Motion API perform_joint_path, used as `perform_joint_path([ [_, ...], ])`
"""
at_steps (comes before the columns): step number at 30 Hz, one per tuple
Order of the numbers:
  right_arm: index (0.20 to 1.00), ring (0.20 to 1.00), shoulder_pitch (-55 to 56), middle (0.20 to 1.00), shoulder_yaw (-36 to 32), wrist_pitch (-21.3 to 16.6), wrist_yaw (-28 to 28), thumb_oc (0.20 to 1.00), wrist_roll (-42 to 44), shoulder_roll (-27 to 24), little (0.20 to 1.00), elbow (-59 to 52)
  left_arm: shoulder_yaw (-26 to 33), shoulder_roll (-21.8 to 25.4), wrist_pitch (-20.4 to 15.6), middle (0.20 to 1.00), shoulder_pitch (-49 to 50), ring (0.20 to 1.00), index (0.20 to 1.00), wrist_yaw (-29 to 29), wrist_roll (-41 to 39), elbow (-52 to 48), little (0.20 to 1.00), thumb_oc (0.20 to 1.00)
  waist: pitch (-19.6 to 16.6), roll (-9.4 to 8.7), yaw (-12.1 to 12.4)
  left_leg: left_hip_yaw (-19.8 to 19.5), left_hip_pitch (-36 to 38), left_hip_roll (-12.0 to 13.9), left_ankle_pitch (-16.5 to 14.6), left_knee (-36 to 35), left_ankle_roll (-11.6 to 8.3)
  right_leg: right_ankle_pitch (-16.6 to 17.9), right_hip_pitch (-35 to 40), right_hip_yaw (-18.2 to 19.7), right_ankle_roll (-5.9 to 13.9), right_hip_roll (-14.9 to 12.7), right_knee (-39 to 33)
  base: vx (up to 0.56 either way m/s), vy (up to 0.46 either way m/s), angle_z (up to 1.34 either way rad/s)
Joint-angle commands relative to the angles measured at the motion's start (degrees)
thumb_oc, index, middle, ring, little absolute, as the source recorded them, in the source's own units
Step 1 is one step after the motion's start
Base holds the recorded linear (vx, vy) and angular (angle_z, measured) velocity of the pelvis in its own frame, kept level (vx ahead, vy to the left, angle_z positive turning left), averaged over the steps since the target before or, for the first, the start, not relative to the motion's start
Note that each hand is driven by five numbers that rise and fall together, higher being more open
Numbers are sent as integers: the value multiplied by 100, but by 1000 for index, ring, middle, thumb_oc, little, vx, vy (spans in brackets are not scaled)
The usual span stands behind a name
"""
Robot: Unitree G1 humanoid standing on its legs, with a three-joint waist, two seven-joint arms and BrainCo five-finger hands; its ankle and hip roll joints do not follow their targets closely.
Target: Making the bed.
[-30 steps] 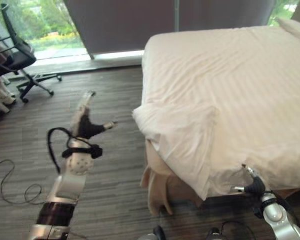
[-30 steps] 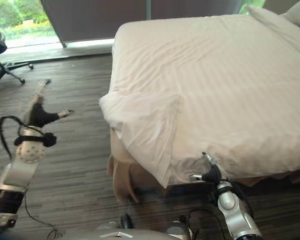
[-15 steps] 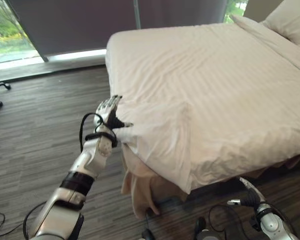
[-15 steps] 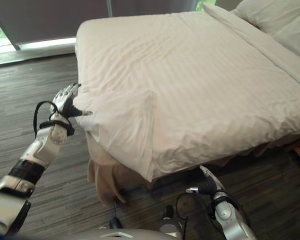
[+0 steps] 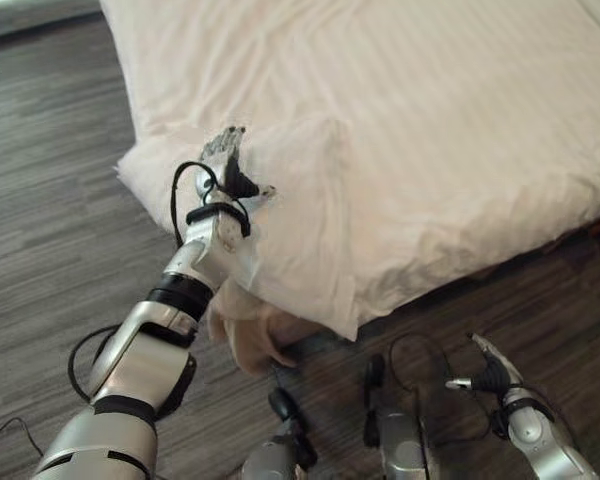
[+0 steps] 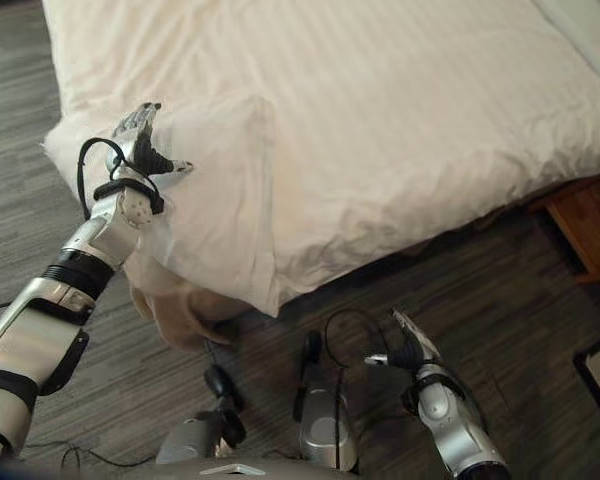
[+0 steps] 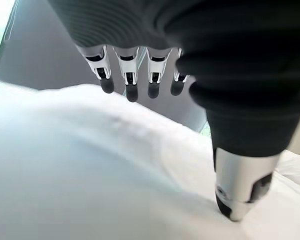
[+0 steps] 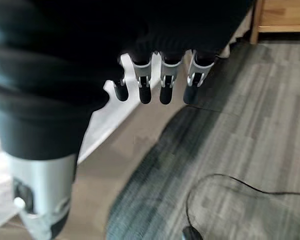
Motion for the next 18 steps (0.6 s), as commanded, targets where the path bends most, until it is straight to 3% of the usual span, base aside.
perform_joint_path([
  [1, 1000, 1000, -406, 1000, 21, -27, -286, 1000, 62, -189, 1000, -107, -29, -163, -231, 1000, -1135, 1000, 1000, 325, -185, 558, 1000, 1000, 386, 228, 4, -819, -378, 430, -533, 485, -145, -851, 39, -150, 569, -544, 491, -37, -19, -7],
  [2, 1000, 1000, -407, 1000, 21, -32, -301, 1000, 90, -172, 1000, -106, -112, -173, -220, 1000, -1242, 1000, 1000, 291, -158, 692, 1000, 1000, 412, 223, -9, -826, -442, 424, -516, 481, -142, -845, -20, -131, 569, -546, 495, -42, -21, -5],
  [3, 1000, 1000, -404, 1000, 38, -49, -327, 1000, 118, -164, 1000, -112, -178, -196, -191, 347, -1328, 347, 347, 260, -113, 851, 347, 347, 443, 231, -36, -832, -487, 420, -497, 463, -142, -836, -80, -117, 577, -547, 493, 0, 0, 0],
  [4, 1000, 1000, -421, 1000, 46, -54, -343, 1000, 132, -134, 1000, -88, -218, -227, -167, 200, -1351, 200, 200, 225, -63, 1010, 200, 200, 459, 240, -40, -849, -529, 415, -477, 437, -142, -826, -126, -121, 584, -554, 491, -12, -17, -4],
  [7, 1000, 1000, -269, 1000, 68, -89, -330, 1000, 26, -31, 1000, -214, -109, -280, -123, 200, -1101, 200, 200, 141, 58, 1020, 200, 200, 460, 297, -31, -868, -531, 401, -429, 348, -144, -847, -172, -112, 585, -555, 488, 20, -33, -3],
  [15, 1000, 1000, 153, 1000, 134, -149, -215, 1000, -164, 33, 1000, -573, 485, -445, -299, 200, -175, 200, 200, 258, -630, 357, 200, 200, 211, 487, 102, -995, -206, 436, -352, 125, -207, -1054, 172, -252, 491, -465, 448, 43, -101, 4],
  [16, 1000, 1000, 277, 1000, 91, -163, -169, 1000, -194, 44, 1000, -670, 688, -411, -512, 200, 141, 200, 200, 221, -1119, -76, 200, 200, 149, 566, 182, -1086, -115, 465, -306, 92, -239, -1156, 357, -298, 425, -411, 407, 27, -127, 14],
  [17, 1000, 1000, 292, 1000, 94, -163, -167, 1000, -195, 38, 1000, -677, 695, -407, -505, 200, 169, 200, 200, 217, -1125, -100, 200, 200, 145, 572, 170, -1095, -106, 469, -303, 88, -243, -1160, 372, -309, 422, -406, 403, 41, -268, 21],
  [18, 1000, 1000, 411, 1000, 49, -150, -100, 1000, -299, 47, 1000, -751, 1050, -412, -792, 200, 946, 200, 200, 85, -1800, -952, 200, 200, 74, 712, 337, -1184, -37, 502, -228, 55, -299, -1285, 590, -444, 357, -350, 347, 23, -201, 26],
])
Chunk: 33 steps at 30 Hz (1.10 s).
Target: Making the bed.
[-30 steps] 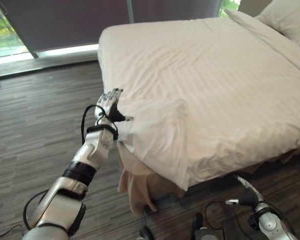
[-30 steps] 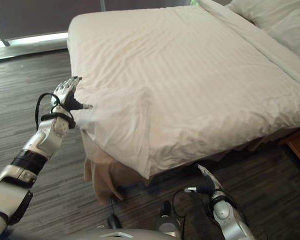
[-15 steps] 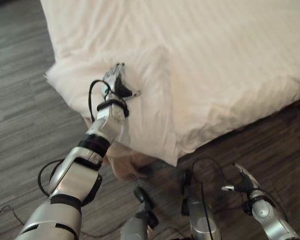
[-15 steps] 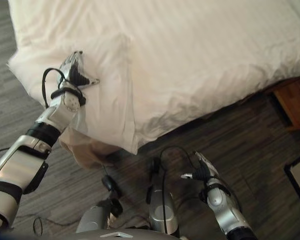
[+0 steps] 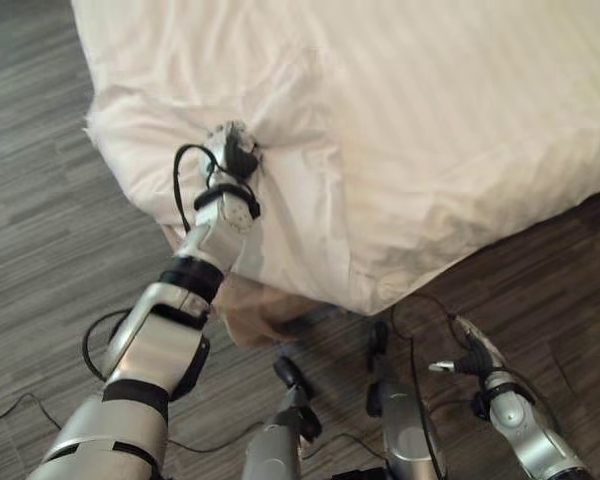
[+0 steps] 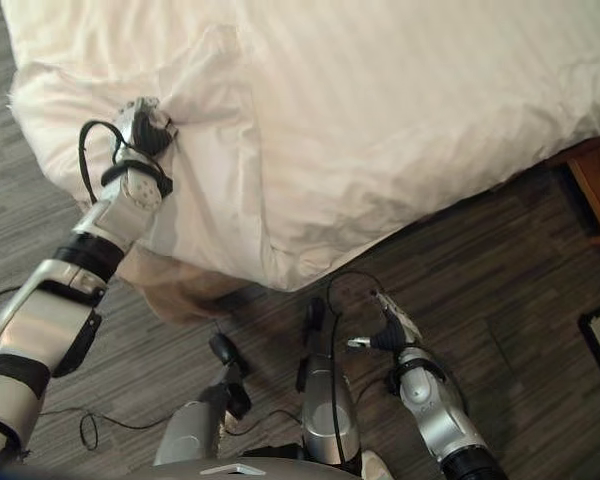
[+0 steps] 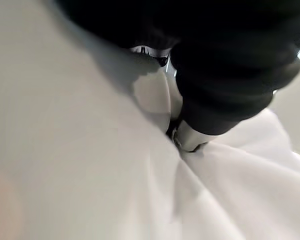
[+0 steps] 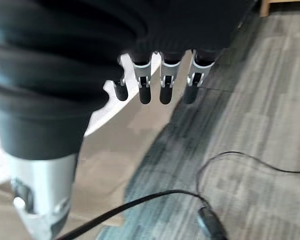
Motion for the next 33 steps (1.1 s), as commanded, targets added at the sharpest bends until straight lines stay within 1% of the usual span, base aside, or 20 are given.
perform_joint_path([
  [1, 1000, 1000, 441, 1000, -151, -96, 13, 1000, -344, -101, 1000, -283, 529, -140, -653, 200, 1194, 200, 200, -194, -1152, -968, 200, 200, -382, 436, 270, -1093, -47, 491, -234, 98, -341, -1282, 605, -377, 396, -279, 308, 40, -249, 42],
  [2, 1000, 1000, 433, 1000, -175, -98, 55, 1000, -349, -36, 1000, -279, 674, -164, -808, 200, 1723, 200, 200, -348, -1307, -1411, 200, 200, -421, 502, 391, -1139, -10, 501, -202, 95, -369, -1336, 715, -437, 362, -236, 275, 28, -112, 53],
  [3, 1000, 1000, 456, 1000, -151, -100, 55, 1000, -350, -48, 1000, -280, 701, -156, -781, 200, 1806, 200, 200, -361, -1305, -1484, 200, 200, -441, 507, 362, -1151, 1, 509, -201, 94, -376, -1337, 739, -452, 357, -225, 261, 39, -120, 55],
  [4, 1000, 1000, 474, 1000, -163, -106, 111, 1000, -425, -39, 1000, -288, 947, -188, -914, 200, 2466, 200, 200, -549, -1570, -2007, 200, 200, -488, 592, 491, -1213, 56, 533, -159, 99, -413, -1415, 876, -530, 305, -172, 228, 39, -171, 51],
  [6, 1000, 1000, 420, 1000, -182, -151, 222, 1000, -584, 9, 1000, -230, 1552, -408, -1301, 200, 4565, 200, 200, -1035, -2326, -3183, 200, 200, -654, 831, 899, -1421, 190, 622, -9, 95, -521, -1649, 1316, -768, 154, 7, 121, 39, -231, 37],
  [7, 1000, 1000, 438, 1000, -157, -155, 218, 1000, -585, 1, 1000, -227, 1575, -407, -1281, 200, 4636, 200, 200, -1047, -2334, -3239, 200, 200, -671, 835, 867, -1437, 196, 630, -7, 94, -529, -1655, 1335, -784, 148, 18, 116, 7, -146, 34],
  [10, 1000, 1000, 235, 1000, -326, -208, 225, 1000, -390, -168, 1000, 251, 1806, -556, -1405, 200, 5501, 200, 200, -1479, -2814, -3387, 200, 200, -826, 965, 1193, -1624, 252, 727, 111, 98, -610, -1861, 1629, -1069, 32, 152, 93, -1, -130, 61],
  [11, 1000, 1000, 233, 1000, -323, -210, 223, 1000, -389, -169, 1000, 254, 1808, -556, -1404, 200, 5504, 200, 200, -1480, -2814, -3389, 200, 200, -825, 966, 1187, -1629, 252, 728, 112, 98, -611, -1862, 1631, -1073, 32, 153, 93, 11, -159, 60],
  [12, 1000, 1000, 233, 1000, -456, -195, 340, 1000, -158, -194, 1000, 360, 1962, -598, -1384, 451, 5905, 451, 451, -1766, -2937, -3329, 451, 451, -906, 992, 1372, -1758, 269, 777, 191, 113, -651, -1981, 1807, -1224, -46, 236, 87, 14, -139, 64],
  [13, 1000, 1000, 290, 1000, -495, -206, 404, 1000, -136, -232, 1000, 363, 2023, -657, -1355, 900, 6066, 900, 900, -1927, -3090, -3264, 900, 900, -956, 1013, 1434, -1832, 280, 797, 230, 116, -674, -2038, 1904, -1316, -78, 283, 85, 25, -165, 74],
  [14, 1000, 1000, 313, 1000, -517, -215, 443, 1000, -107, -244, 1000, 405, 2077, -708, -1323, 1000, 6205, 1000, 1000, -2071, -3214, -3175, 1000, 1000, -1003, 1026, 1480, -1872, 290, 810, 248, 115, -689, -2073, 1976, -1390, -98, 311, 82, 17, -101, 68],
  [19, 1000, 1000, 344, 1000, -571, -248, 569, 1000, 30, -222, 1000, 532, 2282, -863, -1200, 1000, 6501, 1000, 1000, -2326, -3480, -2604, 1000, 1000, -1148, 1048, 1610, -1961, 343, 869, 319, 119, -750, -2208, 2175, -1573, -193, 427, 82, 2, -51, 24],
  [20, 1000, 1000, 318, 1000, -574, -247, 599, 1000, 101, -185, 1000, 563, 2425, -1033, -1134, 1000, 6528, 1000, 1000, -2287, -3616, -2115, 1000, 1000, -1203, 1032, 1652, -1983, 366, 882, 331, 123, -755, -2243, 2233, -1599, -217, 456, 82, 1, -26, 16],
  [21, 1000, 1000, 312, 1000, -571, -247, 598, 1000, 103, -188, 1000, 566, 2427, -1035, -1144, 1000, 6516, 1000, 1000, -2291, -3618, -2095, 1000, 1000, -1198, 1034, 1647, -1985, 367, 883, 331, 123, -757, -2245, 2236, -1600, -218, 457, 82, 11, -23, 13],
  [22, 1000, 1000, 276, 1000, -571, -260, 627, 1000, 170, -151, 1000, 580, 2571, -1116, -1119, 1000, 6463, 1000, 1000, -2205, -3600, -1621, 1000, 1000, -1250, 1018, 1653, -1983, 411, 903, 323, 121, -759, -2272, 2276, -1606, -229, 484, 84, 11, -2, 9],
  [23, 1000, 1000, 269, 1000, -568, -260, 627, 1000, 172, -151, 1000, 582, 2575, -1116, -1130, 1000, 6449, 1000, 1000, -2208, -3598, -1601, 1000, 1000, -1244, 1017, 1650, -1983, 413, 904, 322, 122, -760, -2274, 2278, -1605, -230, 485, 84, 15, 6, 4],
  [25, 1000, 1000, 229, 1000, -561, -261, 639, 1000, 253, -136, 1000, 604, 2718, -1125, -1097, 1000, 6358, 1000, 1000, -2083, -3460, -1010, 1000, 1000, -1293, 1003, 1644, -1964, 449, 912, 313, 122, -756, -2272, 2299, -1593, -234, 498, 88, 0, 0, 0],
  [27, 1000, 1000, 174, 1000, -535, -275, 648, 1000, 314, -125, 1000, 639, 2918, -1012, -1110, 1000, 6185, 1000, 1000, -1880, -3223, -355, 1000, 1000, -1322, 982, 1615, -1923, 488, 924, 291, 116, -757, -2266, 2304, -1551, -230, 497, 90, 16, 45, -2],
  [29, 1000, 1000, 167, 1000, -533, -325, 650, 1000, 460, -162, 1000, 650, 3404, -617, -1107, 1000, 5985, 1000, 1000, -1306, -2655, 491, 1000, 1000, -1382, 953, 1531, -1822, 573, 933, 224, 102, -744, -2197, 2265, -1471, -188, 458, 102, 20, 95, -9],
  [33, 1000, 1000, 256, 1000, -566, -365, 619, 1000, 555, -221, 1000, 617, 3987, -194, -1133, 1000, 5840, 1000, 1000, -764, -2617, 1049, 1000, 1000, -1427, 917, 1468, -1712, 649, 917, 131, 93, -728, -2103, 2207, -1358, -121, 391, 118, 14, 57, -16],
])
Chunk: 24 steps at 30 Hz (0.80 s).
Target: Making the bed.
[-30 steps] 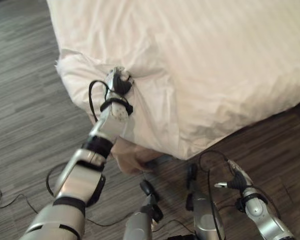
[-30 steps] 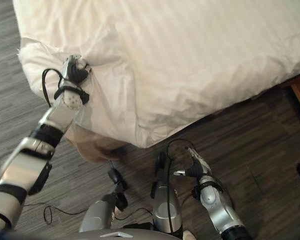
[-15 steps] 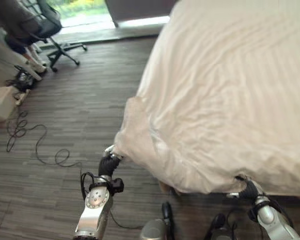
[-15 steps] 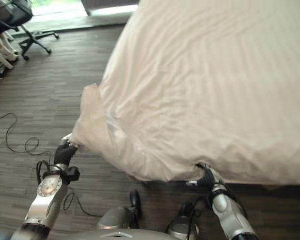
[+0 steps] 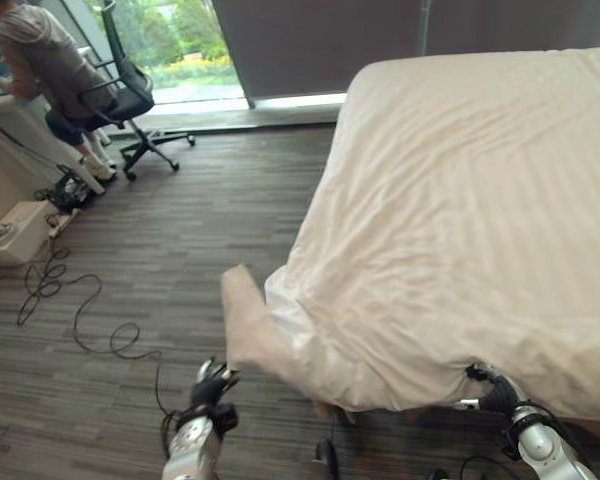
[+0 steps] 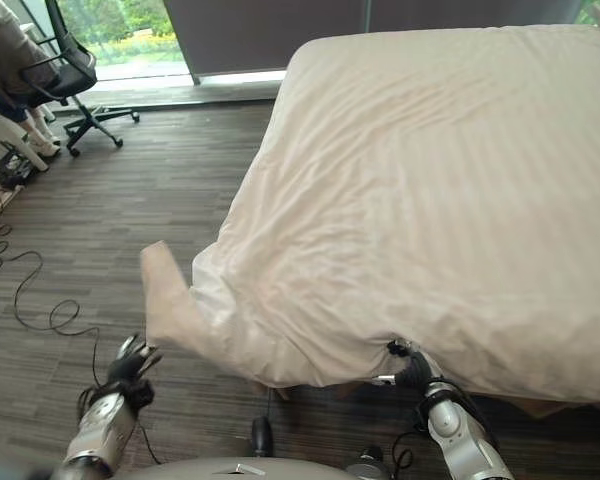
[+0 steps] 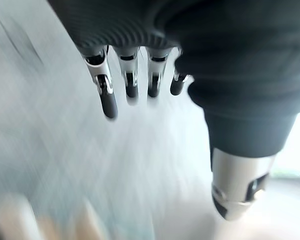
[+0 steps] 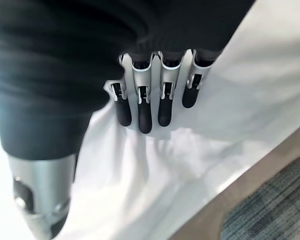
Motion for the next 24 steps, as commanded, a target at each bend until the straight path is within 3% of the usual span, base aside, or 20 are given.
perform_joint_path([
  [1, 1000, 1000, -217, 1000, -53, -297, -131, 1000, 236, -41, 1000, -92, 564, 948, -219, 1000, 94, 1000, 1000, 789, 210, 263, 1000, 1000, 84, -115, 193, -62, -222, 500, 44, 95, -384, -1211, 241, 282, -94, -35, 134, 14, 36, -15],
  [2, 1000, 1000, -218, 1000, -53, -296, -131, 1000, 236, -39, 1000, -92, 565, 950, -221, 1000, 93, 1000, 1000, 788, 210, 265, 1000, 1000, 85, -117, 194, -61, -221, 499, 43, 95, -384, -1211, 241, 283, -93, -36, 134, 18, 57, -17],
  [5, 1000, 1000, -10, 1000, -279, -349, -229, 1000, 308, -182, 1000, -255, 1134, 1662, -191, 1000, 118, 1000, 1000, 1500, 528, 298, 1000, 1000, 50, -167, 117, 19, -143, 453, -54, 86, -362, -1113, 188, 369, -6, -152, 175, 11, 66, -14],
  [7, 1000, 1000, 109, 1000, -474, -351, -283, 1000, 365, -203, 1000, -353, 1442, 1830, -223, 1000, 229, 1000, 1000, 1693, 491, 225, 1000, 1000, 20, -198, 88, 43, -115, 425, -105, 82, -345, -1079, 180, 392, 36, -211, 197, 10, 55, -12],
  [14, 1000, 1000, 169, 1000, -1081, -138, -436, 1000, 357, -302, 1000, -548, 1846, 1609, -890, 1000, 419, 1000, 1000, 1250, -927, -1644, 1000, 1000, -30, -273, 62, 43, -69, 306, -249, 87, -239, -953, 115, 519, 140, -354, 222, -3, 76, -9],
  [15, 1000, 1000, 67, 1000, -1262, -37, -489, 1000, 415, -263, 1000, -615, 1683, 1362, -1058, 1000, 399, 1000, 1000, 865, -1513, -2352, 1000, 1000, -22, -303, 66, 85, -117, 256, -199, 94, -162, -835, 52, 447, 141, -411, 249, -71, 91, -11],
  [18, 1000, 1000, -117, 1000, -1485, 12, -512, 1000, 589, -259, 1000, -880, 1134, 918, -1076, 1000, 343, 1000, 1000, 301, -1993, -3440, 1000, 1000, -55, -356, 47, 52, -121, 182, -259, 84, -104, -767, 18, 480, 174, -468, 262, -25, 85, -6],
  [24, 1000, 1000, -464, 1000, -1811, -419, -172, 1000, 2045, 105, 1000, -1372, -275, 148, -629, 1000, 471, 1000, 1000, -1421, -2764, -4841, 1000, 1000, -106, -458, -10, 83, -101, 84, -350, 41, -24, -607, -49, 535, 248, -560, 199, 3, 57, -2],
])
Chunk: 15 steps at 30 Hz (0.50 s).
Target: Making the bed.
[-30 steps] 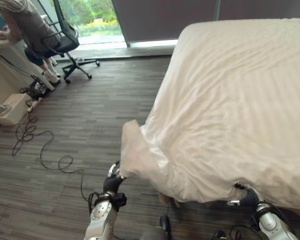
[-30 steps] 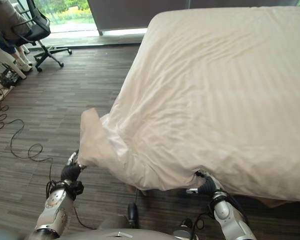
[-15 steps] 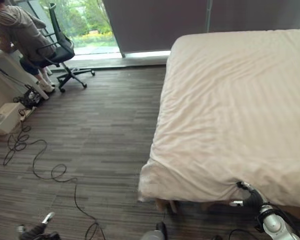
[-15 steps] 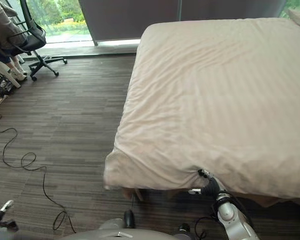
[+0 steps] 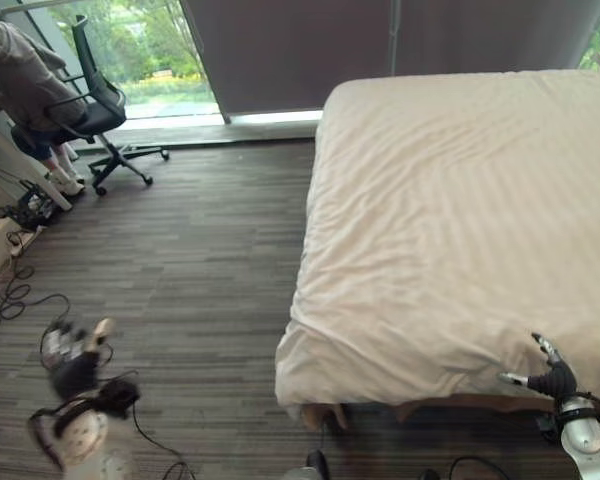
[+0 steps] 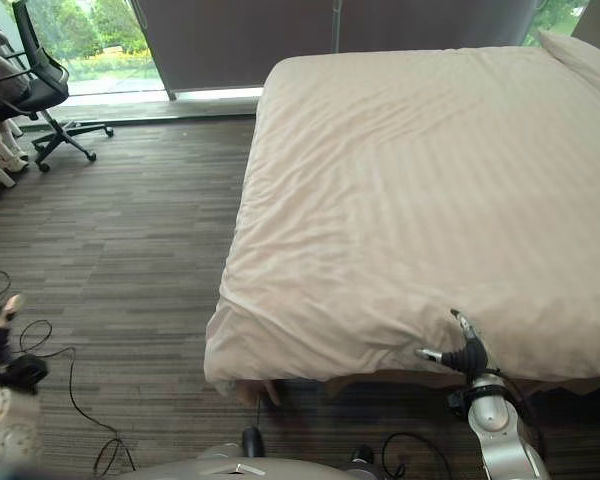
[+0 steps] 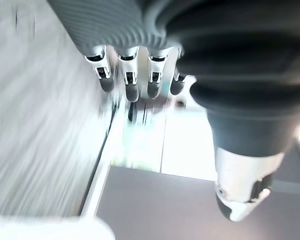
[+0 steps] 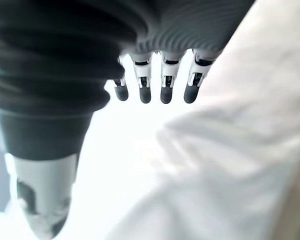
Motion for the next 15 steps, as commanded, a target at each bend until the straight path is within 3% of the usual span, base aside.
perform_joint_path([
  [1, 856, 856, -737, 856, -202, -546, 130, 856, 1125, 238, 856, -460, -343, -111, 88, 479, -333, 479, 479, -1060, -793, -561, 479, 479, 136, -180, -2, -243, 30, 193, -358, 71, -26, -697, 336, 79, 165, -433, 203, 7, 25, -3],
  [2, 856, 856, -731, 856, -208, -545, 134, 856, 1128, 236, 856, -463, -346, -111, 90, 479, -331, 479, 479, -1060, -795, -565, 479, 479, 136, -178, 5, -240, 33, 193, -360, 71, -26, -695, 337, 83, 165, -433, 201, 2, 14, -6],
  [3, 200, 200, -867, 200, -94, -848, 271, 200, 2176, 667, 200, -672, -890, -363, 190, 200, -535, 200, 200, -1324, -1146, -682, 200, 200, 130, -231, 7, -237, 20, 184, -370, 71, -15, -682, 327, 64, 163, -443, 197, -3, 4, -7],
  [4, 200, 200, -869, 200, -97, -854, 275, 200, 2182, 666, 200, -666, -892, -360, 188, 200, -540, 200, 200, -1327, -1149, -676, 200, 200, 132, -232, 10, -236, 20, 183, -370, 71, -15, -682, 327, 65, 163, -444, 197, 6, -1, -6],
  [5, 200, 200, -1050, 200, 224, -1022, 618, 200, 3208, 1069, 200, -793, -1433, -559, 266, 200, -808, 200, 200, -1532, -1489, -735, 200, 200, 138, -295, 4, -224, 12, 181, -377, 71, -8, -670, 324, 70, 163, -438, 179, 8, -3, -4],
  [9, 200, 200, -1431, 200, 1043, -1101, 1141, 200, 4763, 1632, 200, -880, -2331, -904, 296, 200, -1241, 200, 200, -1650, -2111, -663, 200, 200, 202, -401, 21, -212, -17, 173, -372, 71, 0, -647, 225, 140, 193, -423, 201, -14, 8, -10],
  [15, 200, 200, -2550, 200, 2018, -1313, 1049, 200, 6231, 2429, 200, -315, -3338, -1239, -255, 200, -2382, 200, 200, -1002, -2385, 220, 200, 200, 470, -610, 234, -276, -180, 196, -402, 91, -43, -687, 20, 255, 255, -379, 258, -19, -15, -3],
])
